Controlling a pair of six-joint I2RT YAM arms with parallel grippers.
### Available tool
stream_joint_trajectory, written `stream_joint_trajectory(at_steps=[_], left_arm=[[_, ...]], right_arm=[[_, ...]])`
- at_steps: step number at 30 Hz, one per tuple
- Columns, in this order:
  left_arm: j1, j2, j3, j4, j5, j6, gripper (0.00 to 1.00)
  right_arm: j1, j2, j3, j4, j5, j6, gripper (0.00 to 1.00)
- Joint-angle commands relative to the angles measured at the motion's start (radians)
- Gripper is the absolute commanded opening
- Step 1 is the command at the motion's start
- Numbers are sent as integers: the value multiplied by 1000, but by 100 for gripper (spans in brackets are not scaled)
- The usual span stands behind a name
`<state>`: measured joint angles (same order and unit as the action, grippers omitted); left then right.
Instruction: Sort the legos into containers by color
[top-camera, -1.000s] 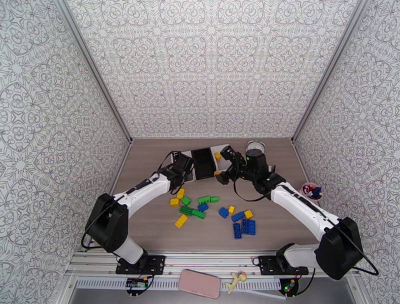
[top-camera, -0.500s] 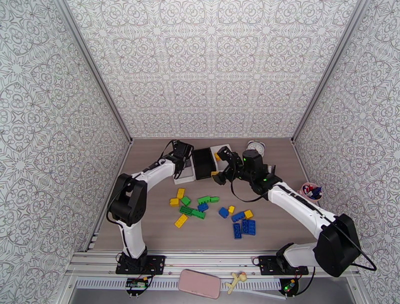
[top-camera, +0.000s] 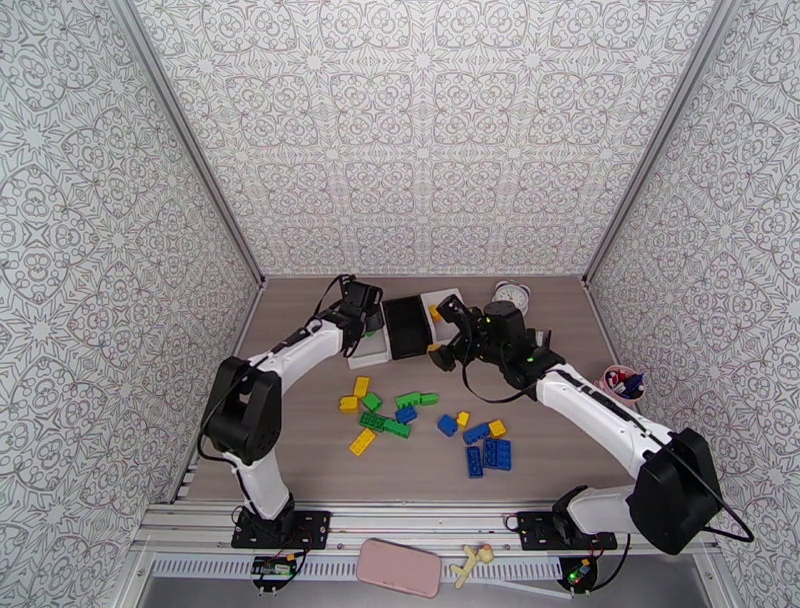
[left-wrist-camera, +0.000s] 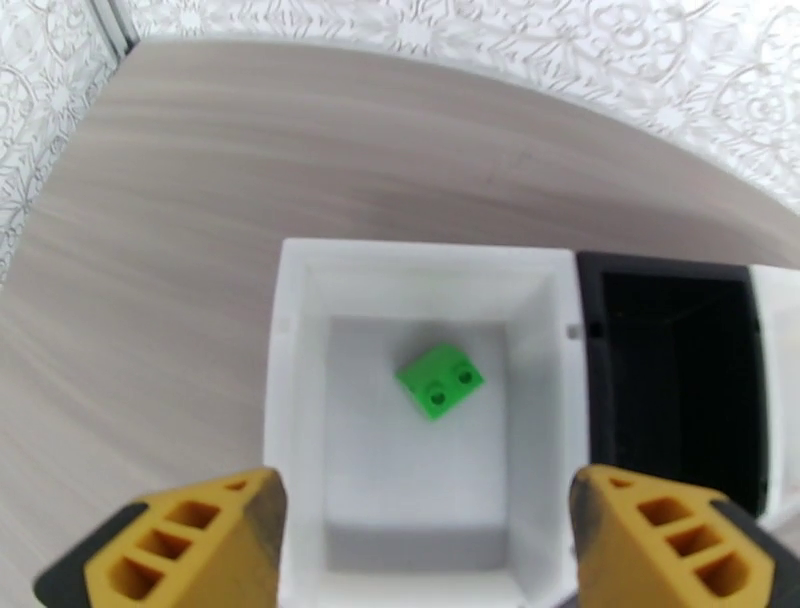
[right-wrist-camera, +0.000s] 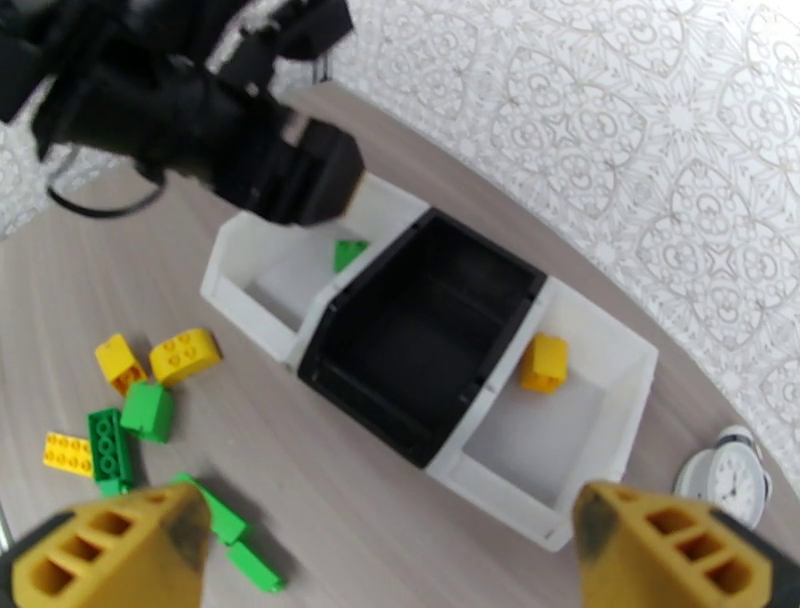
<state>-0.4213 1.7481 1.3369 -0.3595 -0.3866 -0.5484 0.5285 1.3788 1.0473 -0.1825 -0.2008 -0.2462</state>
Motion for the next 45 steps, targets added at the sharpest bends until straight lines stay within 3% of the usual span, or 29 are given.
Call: stream_joint_trajectory(at_steps=[1,4,9,19,29,34,45], left_arm=[[-20,-109,-72,22,-18,-12,84],[-21,-174,-154,33,25,-52,89],[2,-243,-234,31,92,-91,99],[53,-270,-275,31,111,-106,100],[64,-257,-265,14,83,-73,100],[64,-252,-267,16,87,-74,100],[63,-252,-274,5,67,-54,100]], right_arm=[[5,-17,53,-143,89,-64,99],[5,-11,69,-236,164,-99,100],[51,27,163,-476,168,-130,99],[223,248,321,-834,365,-52,99],[316,390,329,-904,308,1,97],[325,459,352,-907,289,9,77],[335,575,369,-893,261,19,64]])
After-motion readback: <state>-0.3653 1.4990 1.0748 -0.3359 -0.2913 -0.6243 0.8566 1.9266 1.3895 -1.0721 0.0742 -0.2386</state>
